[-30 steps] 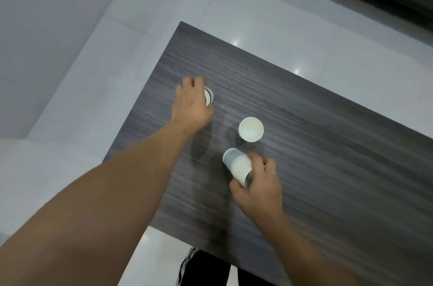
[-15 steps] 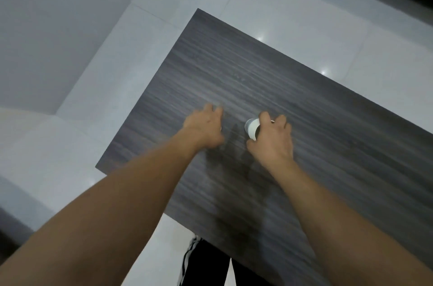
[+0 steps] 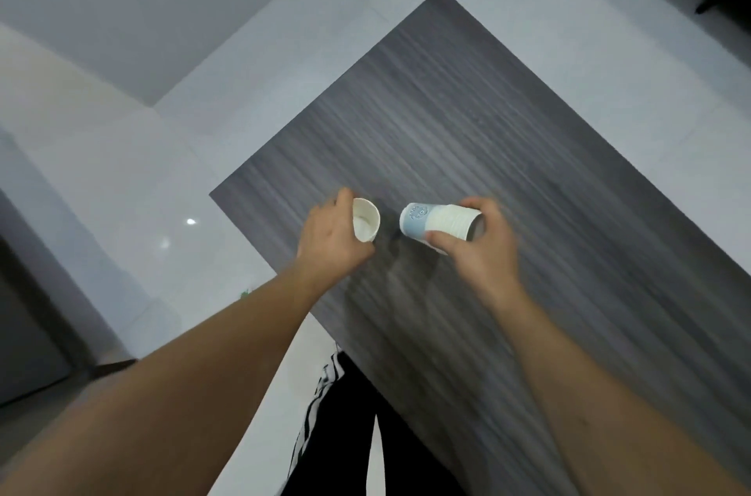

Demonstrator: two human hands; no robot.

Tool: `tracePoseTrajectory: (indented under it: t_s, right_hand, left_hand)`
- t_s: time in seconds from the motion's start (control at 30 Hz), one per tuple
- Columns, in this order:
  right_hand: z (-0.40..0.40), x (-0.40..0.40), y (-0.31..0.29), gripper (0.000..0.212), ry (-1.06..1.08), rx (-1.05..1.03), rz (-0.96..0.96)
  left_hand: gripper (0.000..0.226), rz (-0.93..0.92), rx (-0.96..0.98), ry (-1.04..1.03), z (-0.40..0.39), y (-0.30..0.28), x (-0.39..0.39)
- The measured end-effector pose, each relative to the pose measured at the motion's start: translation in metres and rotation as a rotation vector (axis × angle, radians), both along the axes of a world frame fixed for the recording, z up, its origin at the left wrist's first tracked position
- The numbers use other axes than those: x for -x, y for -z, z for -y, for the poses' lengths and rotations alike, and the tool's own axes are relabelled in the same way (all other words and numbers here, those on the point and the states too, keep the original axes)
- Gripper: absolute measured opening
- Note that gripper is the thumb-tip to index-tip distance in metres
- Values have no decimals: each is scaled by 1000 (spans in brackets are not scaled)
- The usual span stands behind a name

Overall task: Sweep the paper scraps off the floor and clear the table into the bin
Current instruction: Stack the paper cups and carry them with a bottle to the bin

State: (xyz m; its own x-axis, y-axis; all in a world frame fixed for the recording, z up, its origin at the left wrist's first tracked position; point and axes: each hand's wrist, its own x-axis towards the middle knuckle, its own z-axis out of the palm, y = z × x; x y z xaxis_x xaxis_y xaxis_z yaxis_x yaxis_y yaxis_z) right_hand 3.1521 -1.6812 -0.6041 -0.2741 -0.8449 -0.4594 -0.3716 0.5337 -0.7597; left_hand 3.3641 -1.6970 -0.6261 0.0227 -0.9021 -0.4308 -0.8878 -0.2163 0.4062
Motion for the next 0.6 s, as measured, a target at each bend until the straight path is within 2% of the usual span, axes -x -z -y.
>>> tracePoseTrajectory:
  t_s: [0.13,0.23,0.3,0.43,0.53,0.6]
  right_hand:
    - [3,-37,-14,58,-119,-37,113]
    - [0,-79,-17,59,-297,-80,167]
    - [-6,-110,-15,62,-454,-65,101]
    - [-24,-168,-5,75,-633,-81,36]
    - [-47,-214,4,74,-750,-101,21]
    - [-68,-246,12,70,-835,-119,-8]
  left_hand:
    - [70,44,78,-55,-33,-2,-35]
    - [74,34,38,-199,-53,-1,-57]
    - [68,29,27,-240,-68,2,-76]
    - [54,94,60,-167,-111,10,-126]
    - [58,96,7,-158,-146,16,-162]
    - [61,35,-21,-219,-166,20,-179]
